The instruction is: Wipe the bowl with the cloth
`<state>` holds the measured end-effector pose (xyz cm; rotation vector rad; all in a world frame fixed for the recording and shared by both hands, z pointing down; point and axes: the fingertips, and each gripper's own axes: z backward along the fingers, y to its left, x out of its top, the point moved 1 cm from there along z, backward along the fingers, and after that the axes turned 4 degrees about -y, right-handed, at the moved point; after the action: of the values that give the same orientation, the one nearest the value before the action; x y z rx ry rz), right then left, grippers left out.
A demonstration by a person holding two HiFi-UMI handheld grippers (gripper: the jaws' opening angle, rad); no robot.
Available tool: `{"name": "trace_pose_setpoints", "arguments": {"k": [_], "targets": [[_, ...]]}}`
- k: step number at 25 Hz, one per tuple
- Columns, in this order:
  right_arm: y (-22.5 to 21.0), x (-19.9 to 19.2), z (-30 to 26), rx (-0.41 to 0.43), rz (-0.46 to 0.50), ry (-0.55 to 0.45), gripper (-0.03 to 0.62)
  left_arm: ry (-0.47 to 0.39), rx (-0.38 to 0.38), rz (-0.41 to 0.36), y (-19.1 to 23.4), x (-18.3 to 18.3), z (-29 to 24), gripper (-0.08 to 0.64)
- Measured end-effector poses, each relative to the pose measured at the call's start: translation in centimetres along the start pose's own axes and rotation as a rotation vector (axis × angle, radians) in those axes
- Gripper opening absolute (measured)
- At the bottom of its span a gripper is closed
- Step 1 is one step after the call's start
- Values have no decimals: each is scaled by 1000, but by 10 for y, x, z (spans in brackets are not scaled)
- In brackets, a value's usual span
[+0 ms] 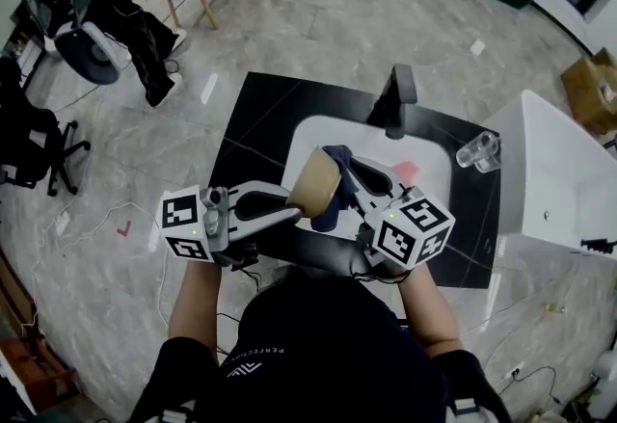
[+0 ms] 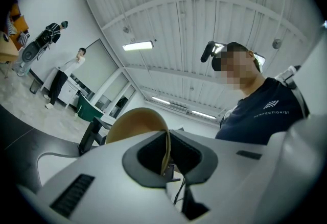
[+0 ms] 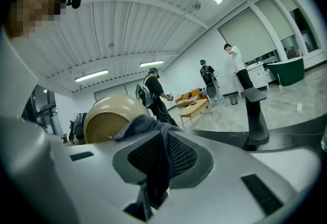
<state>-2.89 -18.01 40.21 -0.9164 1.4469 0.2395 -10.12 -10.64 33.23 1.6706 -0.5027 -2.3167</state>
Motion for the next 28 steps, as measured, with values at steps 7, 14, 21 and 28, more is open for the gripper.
{"name": "trace_pose_setpoints", "arguments": {"k": [7, 14, 21, 28], "targets": [[10, -6, -3, 16, -5, 24, 60, -105, 42, -1, 8, 20, -5, 18], [22, -14, -4, 38, -2, 38, 58, -179, 113, 2, 24, 27, -6, 18], [31, -18, -1, 47, 7, 49, 60, -179, 166, -27, 34, 27, -12, 18], [41, -15, 2, 66, 18, 47, 58, -156, 271, -76, 50, 26, -11, 18]]}}
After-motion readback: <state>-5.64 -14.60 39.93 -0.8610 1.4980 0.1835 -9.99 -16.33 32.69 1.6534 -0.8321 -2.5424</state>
